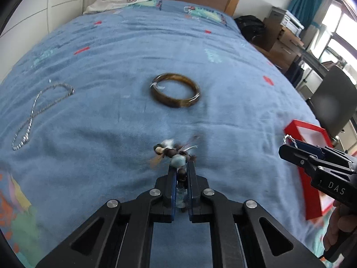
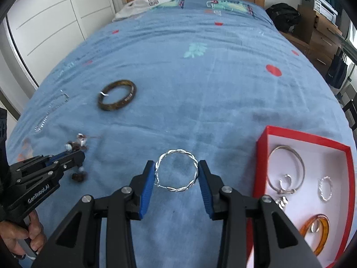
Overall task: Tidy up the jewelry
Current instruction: 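Carry the beaded bracelet and twisted hoop over the red box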
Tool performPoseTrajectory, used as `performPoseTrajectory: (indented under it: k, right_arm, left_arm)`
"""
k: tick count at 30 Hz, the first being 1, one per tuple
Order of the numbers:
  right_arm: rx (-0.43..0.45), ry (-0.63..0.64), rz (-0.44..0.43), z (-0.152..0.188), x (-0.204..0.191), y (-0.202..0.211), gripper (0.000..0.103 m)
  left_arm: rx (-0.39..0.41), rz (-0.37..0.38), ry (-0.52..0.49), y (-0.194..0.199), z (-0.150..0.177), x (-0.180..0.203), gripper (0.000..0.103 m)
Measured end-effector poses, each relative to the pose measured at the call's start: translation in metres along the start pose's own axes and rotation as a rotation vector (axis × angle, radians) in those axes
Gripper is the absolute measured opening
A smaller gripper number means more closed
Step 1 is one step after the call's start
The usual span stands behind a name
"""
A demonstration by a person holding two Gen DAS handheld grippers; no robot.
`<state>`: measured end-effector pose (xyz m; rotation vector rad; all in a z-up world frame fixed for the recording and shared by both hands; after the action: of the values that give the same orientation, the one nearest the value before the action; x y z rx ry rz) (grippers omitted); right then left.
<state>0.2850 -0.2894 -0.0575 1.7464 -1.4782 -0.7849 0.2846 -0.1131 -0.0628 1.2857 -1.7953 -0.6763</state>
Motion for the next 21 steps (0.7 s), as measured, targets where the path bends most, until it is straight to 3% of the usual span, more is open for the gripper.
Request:
performPoseTrajectory:
  k: [7, 21]
  right_arm:
    - [0.062, -0.047, 0.037, 0.010, 0.034, 0.051, 0.037]
    - [0.087, -0.182, 0.200, 0.068, 0.160, 0.147, 0.037]
  left_arm:
    - [0.036, 0.081, -0.076, 0.030, -0.006, 0.046, 0.008]
    - [0.094, 0.325, -0.222, 0.096, -0.010, 0.188, 0.008]
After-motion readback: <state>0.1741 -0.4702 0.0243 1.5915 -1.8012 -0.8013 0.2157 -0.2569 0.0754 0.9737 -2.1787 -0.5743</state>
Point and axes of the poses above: each gripper's, at about its wrist camera, not at the fingertips, and y roughly against the way its jaws point, x to its right, z to its underside, the point moved 4 cm from there along -y, roughly the way its jaws point, and after that the axes turned 9 degrees about y, right-handed, at the moved point
